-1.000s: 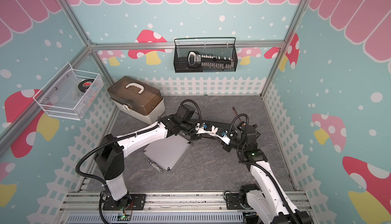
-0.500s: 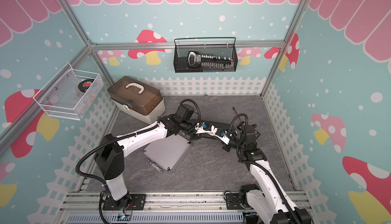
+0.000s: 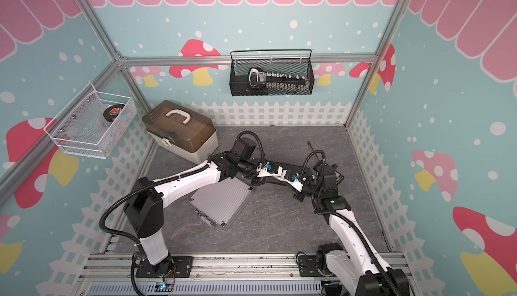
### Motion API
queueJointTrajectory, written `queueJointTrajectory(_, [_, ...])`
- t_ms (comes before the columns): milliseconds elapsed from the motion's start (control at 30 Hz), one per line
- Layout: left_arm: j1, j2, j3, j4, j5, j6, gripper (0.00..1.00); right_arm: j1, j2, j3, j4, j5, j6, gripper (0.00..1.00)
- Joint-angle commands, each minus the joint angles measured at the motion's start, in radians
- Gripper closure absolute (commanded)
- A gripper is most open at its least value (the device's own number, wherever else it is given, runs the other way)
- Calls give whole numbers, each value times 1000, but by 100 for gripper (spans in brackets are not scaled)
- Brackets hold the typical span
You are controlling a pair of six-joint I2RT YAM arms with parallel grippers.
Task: Open the poker set cases
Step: Open the fastener on the poker set case.
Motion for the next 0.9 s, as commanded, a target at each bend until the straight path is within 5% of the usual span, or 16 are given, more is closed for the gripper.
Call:
queueJointTrajectory(0, [3, -68, 4, 88, 91, 21, 100, -4, 15, 26, 2, -35, -2, 88])
queueJointTrajectory(167, [4, -72, -20, 123, 42, 3, 97, -5, 2, 31, 9, -44, 1, 99])
queueJointTrajectory(267, [23, -80, -39, 126, 22, 1, 70, -8, -22, 31, -2, -38, -12, 100])
queueJointTrajectory(300, [35, -84, -48, 125, 23, 4, 39, -9, -27, 32, -4, -40, -10, 100])
queueJointTrajectory(333, [46, -88, -59, 125, 23, 10, 35, -10, -30, 32, -7, -44, -10, 100])
queueJointTrajectory(733, [83, -74, -113, 39, 15, 175, 41, -19, -22, 50, 7, -60, 11, 100])
queueJointTrajectory(867, [76, -48, -95, 39, 8, 163, 53, -21, -29, 47, 10, -66, 18, 100])
